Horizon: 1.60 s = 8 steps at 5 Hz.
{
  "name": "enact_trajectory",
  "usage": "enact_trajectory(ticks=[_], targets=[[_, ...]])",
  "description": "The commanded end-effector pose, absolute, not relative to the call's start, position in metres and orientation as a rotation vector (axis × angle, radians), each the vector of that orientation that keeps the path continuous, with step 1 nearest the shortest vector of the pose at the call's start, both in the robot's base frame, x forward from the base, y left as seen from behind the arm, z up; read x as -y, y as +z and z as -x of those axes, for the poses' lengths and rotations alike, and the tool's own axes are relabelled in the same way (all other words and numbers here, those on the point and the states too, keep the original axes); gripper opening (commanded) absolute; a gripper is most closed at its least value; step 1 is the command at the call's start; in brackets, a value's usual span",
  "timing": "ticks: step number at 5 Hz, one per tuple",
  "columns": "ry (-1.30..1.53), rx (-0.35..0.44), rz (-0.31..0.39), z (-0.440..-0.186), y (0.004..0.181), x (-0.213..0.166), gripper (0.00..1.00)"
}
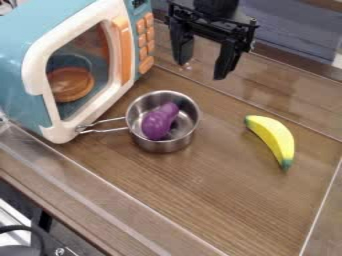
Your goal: Put the banana in the silver pot
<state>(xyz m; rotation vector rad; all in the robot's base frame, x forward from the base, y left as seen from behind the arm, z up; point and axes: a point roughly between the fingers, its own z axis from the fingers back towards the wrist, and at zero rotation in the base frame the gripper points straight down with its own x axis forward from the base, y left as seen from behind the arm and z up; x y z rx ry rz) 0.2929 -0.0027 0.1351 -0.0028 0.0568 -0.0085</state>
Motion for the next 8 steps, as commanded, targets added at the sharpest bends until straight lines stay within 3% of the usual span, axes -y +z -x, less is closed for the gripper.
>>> enact_trajectory(ticks=[1,3,5,7,8], targets=[[0.176,-0.115,0.02,-0.284,0.115,0.018,1.0],[0.631,-0.046,0.122,-0.322,0.075,0.078,1.0],[0.721,-0.008,0.16,-0.34,0.066,0.091,1.0],[0.703,0.015,0.163,-0.343,0.035,0.108,1.0],[0.714,0.029,0.157,-0.341,0.046,0.109,1.0]])
